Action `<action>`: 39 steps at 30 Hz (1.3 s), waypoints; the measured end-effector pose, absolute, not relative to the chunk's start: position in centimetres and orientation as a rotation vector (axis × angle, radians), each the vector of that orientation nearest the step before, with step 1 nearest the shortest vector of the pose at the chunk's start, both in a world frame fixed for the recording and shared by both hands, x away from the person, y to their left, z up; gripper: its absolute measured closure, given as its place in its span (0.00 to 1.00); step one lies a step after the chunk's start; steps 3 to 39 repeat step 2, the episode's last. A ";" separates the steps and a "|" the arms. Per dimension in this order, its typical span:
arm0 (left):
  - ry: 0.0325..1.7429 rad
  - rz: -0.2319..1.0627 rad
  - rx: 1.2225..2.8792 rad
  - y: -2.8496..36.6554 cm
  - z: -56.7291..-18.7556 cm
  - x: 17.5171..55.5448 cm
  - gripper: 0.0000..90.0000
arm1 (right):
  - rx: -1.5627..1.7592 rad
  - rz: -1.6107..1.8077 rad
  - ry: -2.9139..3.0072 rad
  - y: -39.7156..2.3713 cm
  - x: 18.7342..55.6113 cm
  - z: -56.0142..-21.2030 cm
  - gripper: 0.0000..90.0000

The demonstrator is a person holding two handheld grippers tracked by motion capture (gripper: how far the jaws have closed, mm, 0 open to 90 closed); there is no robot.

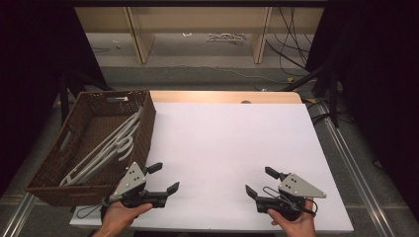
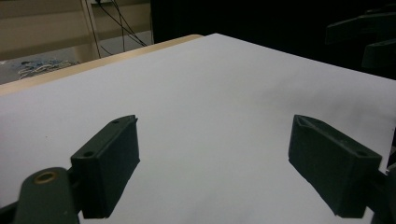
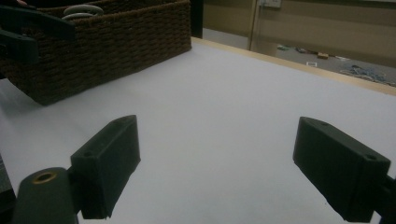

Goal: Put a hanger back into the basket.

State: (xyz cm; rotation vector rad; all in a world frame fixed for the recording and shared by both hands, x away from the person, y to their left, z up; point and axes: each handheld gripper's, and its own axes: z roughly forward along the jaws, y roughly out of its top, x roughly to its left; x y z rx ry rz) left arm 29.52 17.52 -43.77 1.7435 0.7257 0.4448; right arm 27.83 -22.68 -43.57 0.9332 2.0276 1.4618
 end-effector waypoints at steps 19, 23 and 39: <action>0.725 0.449 1.754 17.5 -43.8 29.5 0.18 | 0.937 1.464 2.023 -22.7 27.8 -43.6 0.17; 0.725 0.449 1.754 17.5 -43.8 29.5 0.18 | 0.937 1.464 2.023 -22.7 27.8 -43.6 0.17; 0.725 0.449 1.754 17.5 -43.8 29.5 0.18 | 0.937 1.464 2.023 -22.7 27.8 -43.6 0.17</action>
